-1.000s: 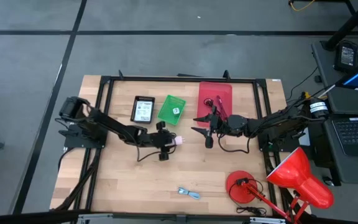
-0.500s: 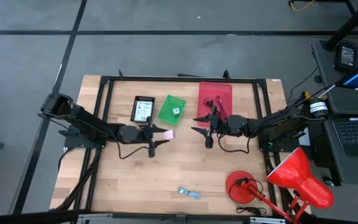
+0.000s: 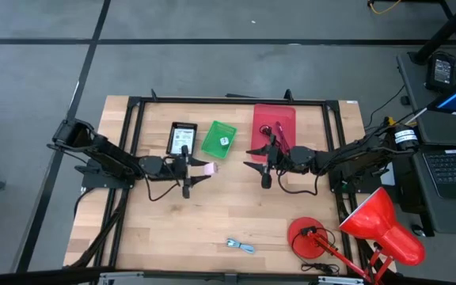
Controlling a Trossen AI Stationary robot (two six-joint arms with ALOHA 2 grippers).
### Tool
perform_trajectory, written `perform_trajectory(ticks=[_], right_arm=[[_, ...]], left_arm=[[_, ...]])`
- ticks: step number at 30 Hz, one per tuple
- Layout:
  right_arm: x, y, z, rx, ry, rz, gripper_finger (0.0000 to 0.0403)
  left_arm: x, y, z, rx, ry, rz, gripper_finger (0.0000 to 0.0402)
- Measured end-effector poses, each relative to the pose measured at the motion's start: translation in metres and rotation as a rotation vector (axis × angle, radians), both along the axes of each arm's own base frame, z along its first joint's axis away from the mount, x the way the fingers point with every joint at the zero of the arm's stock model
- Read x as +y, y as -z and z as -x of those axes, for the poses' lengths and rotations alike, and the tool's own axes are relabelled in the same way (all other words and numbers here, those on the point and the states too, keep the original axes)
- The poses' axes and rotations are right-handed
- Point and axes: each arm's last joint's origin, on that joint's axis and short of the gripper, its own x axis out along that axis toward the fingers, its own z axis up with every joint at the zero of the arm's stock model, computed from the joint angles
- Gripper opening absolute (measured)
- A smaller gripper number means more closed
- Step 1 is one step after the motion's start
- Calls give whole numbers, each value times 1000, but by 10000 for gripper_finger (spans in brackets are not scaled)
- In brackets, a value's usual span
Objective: Pick and place items into bin
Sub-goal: Put the white charger adapter into the green bin
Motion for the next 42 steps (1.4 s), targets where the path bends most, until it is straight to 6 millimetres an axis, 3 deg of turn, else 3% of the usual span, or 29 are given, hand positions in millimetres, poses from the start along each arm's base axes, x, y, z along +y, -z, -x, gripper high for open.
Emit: perform_trajectory(ticks=[15, 38, 42], right_arm=[[0, 0, 0, 4, -2, 19, 168], [0, 0, 0, 4, -2, 22, 168], [0, 0, 0, 5, -2, 27, 168]], left_arm=[[1, 0, 0, 5, -16, -22, 188], [33, 0, 1, -35, -457, 93, 188], [33, -2, -9, 21, -475, 94, 188]])
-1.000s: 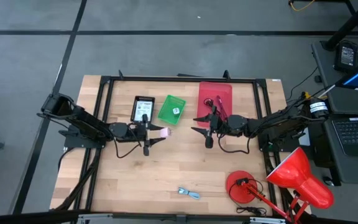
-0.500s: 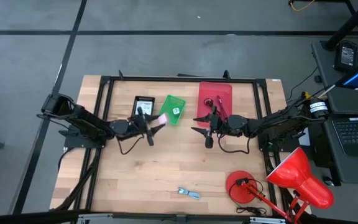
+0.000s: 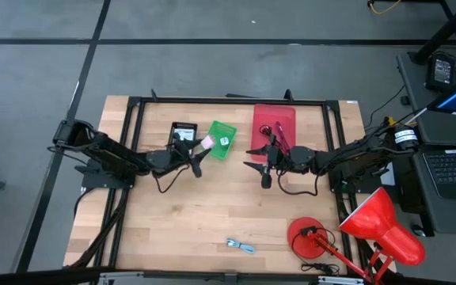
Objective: Pick and place items into bin
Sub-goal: Put the white charger adapter into the green bin
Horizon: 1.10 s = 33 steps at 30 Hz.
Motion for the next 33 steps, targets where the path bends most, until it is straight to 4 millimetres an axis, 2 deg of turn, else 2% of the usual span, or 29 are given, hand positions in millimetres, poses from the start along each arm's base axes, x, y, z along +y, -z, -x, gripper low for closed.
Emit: perform_trajectory(ticks=[4, 8, 16, 28, 33], right_arm=[[0, 0, 0, 5, -2, 27, 168], [0, -2, 0, -9, -2, 42, 168], [0, -2, 0, -15, -2, 42, 168], [0, -2, 0, -16, -2, 42, 168], [0, -3, 0, -23, -1, 42, 168]], left_arm=[[1, -5, -17, 141, -56, 8, 188], [8, -13, -29, 210, -110, 38, 188], [25, -21, -36, 219, -148, 101, 188], [30, -11, -33, 256, -190, 178, 188], [30, 3, -37, 300, -196, 184, 188]])
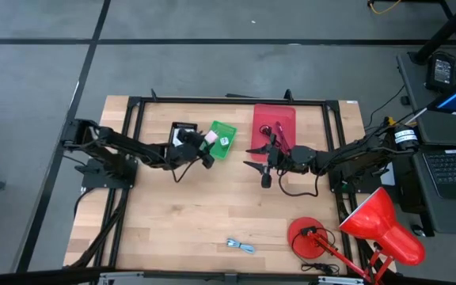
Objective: Pick and place items into bin
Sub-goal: Put the white charger adapter into the green bin
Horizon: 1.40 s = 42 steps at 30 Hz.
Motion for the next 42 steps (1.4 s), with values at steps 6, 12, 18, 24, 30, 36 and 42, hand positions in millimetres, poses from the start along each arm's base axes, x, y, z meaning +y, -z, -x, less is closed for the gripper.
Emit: perform_trajectory(ticks=[6, 12, 18, 24, 30, 36, 42], right_arm=[[0, 0, 0, 0, 0, 1, 168], [0, 0, 0, 0, 0, 1, 168], [0, 0, 0, 0, 0, 1, 168], [0, 0, 0, 0, 0, 1, 168], [0, 0, 0, 0, 0, 1, 168], [0, 0, 0, 0, 0, 1, 168], [0, 0, 0, 1, 0, 2, 168]], left_arm=[[0, 22, -5, 60, -9, 19, 188], [1, 32, -14, 75, 1, 47, 188], [9, 34, -27, 102, 31, 49, 188], [13, 35, -30, 129, 29, 30, 196], [13, 36, -30, 139, 20, 23, 195], [13, 36, -30, 139, 25, 27, 204], [13, 36, -30, 138, 27, 30, 206]])
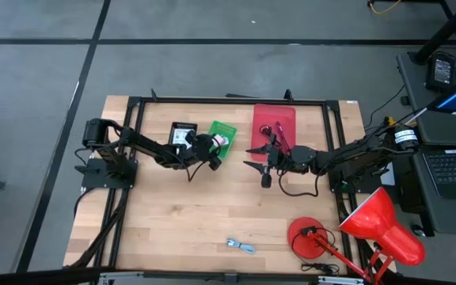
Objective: Pick and place items into bin
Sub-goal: Put the white charger adapter into the green bin
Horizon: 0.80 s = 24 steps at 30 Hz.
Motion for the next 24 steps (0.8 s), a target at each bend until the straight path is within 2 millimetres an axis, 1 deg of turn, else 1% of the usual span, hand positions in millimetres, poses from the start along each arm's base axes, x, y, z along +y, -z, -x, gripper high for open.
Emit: perform_trajectory(ticks=[10, 13, 20, 24], right_arm=[[0, 0, 0, 0, 0, 0, 168], [0, 0, 0, 0, 0, 0, 168], [0, 0, 0, 0, 0, 0, 168], [0, 0, 0, 0, 0, 0, 168]], left_arm=[[0, -3, 4, 30, -1, 2, 219], [-1, -8, 7, 41, -2, 3, 223], [-2, -25, 9, -4, 19, -14, 223], [-4, -28, 10, -3, 40, -21, 223]])
